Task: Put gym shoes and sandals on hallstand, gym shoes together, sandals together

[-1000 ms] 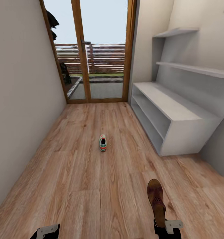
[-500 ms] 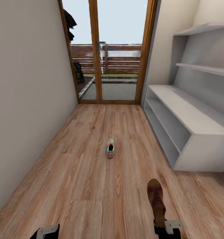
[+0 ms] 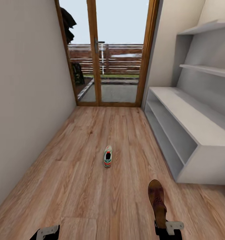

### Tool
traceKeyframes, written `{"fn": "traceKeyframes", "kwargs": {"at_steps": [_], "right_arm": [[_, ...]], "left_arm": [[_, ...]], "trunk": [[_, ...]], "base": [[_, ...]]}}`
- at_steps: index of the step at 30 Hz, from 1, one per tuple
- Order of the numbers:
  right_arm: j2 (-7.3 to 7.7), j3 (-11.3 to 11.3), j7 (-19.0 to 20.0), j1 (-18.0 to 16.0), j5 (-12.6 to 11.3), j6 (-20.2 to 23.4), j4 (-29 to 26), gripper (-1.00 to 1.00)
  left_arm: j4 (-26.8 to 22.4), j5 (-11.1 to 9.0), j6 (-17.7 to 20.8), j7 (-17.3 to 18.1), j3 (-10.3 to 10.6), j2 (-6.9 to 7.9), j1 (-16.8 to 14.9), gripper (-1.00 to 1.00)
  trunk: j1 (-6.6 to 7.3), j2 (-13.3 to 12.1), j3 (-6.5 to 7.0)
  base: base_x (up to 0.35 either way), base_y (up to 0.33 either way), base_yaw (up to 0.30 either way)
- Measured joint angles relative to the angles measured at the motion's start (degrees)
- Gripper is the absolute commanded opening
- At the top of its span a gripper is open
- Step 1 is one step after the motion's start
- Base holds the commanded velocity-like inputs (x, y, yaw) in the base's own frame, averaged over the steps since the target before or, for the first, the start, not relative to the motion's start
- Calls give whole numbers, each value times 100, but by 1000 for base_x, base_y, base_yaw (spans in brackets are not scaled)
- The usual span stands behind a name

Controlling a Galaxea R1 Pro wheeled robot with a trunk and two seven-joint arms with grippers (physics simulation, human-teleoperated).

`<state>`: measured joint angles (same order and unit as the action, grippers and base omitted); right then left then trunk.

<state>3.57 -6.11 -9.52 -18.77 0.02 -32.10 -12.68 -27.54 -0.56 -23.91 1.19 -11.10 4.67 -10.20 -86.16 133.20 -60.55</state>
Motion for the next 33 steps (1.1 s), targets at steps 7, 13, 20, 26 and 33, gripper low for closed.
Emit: {"fn": "traceKeyframes", "kwargs": {"at_steps": [7,13,20,26,33], "right_arm": [[0,0,0,0,0,0,0,-100],[-4,-1,0,0,0,0,0,-100],[-6,-1,0,0,6,0,0,-100],[-6,1,9,0,6,0,0,-100],[-10,-9,18,0,3,1,-7,-100]], "left_arm": [[0,0,0,0,-2,0,-2,100],[0,0,0,0,-1,0,-1,100],[0,0,0,0,-2,0,-1,100],[-1,-2,0,0,-2,0,1,100],[-1,-6,0,0,-3,0,0,100]], "trunk": [[0,0,0],[0,0,0],[0,0,0],[0,0,0],[0,0,0]], "base": [[310,-130,0],[310,-130,0],[313,-130,0],[322,-108,0],[337,-19,0]]}}
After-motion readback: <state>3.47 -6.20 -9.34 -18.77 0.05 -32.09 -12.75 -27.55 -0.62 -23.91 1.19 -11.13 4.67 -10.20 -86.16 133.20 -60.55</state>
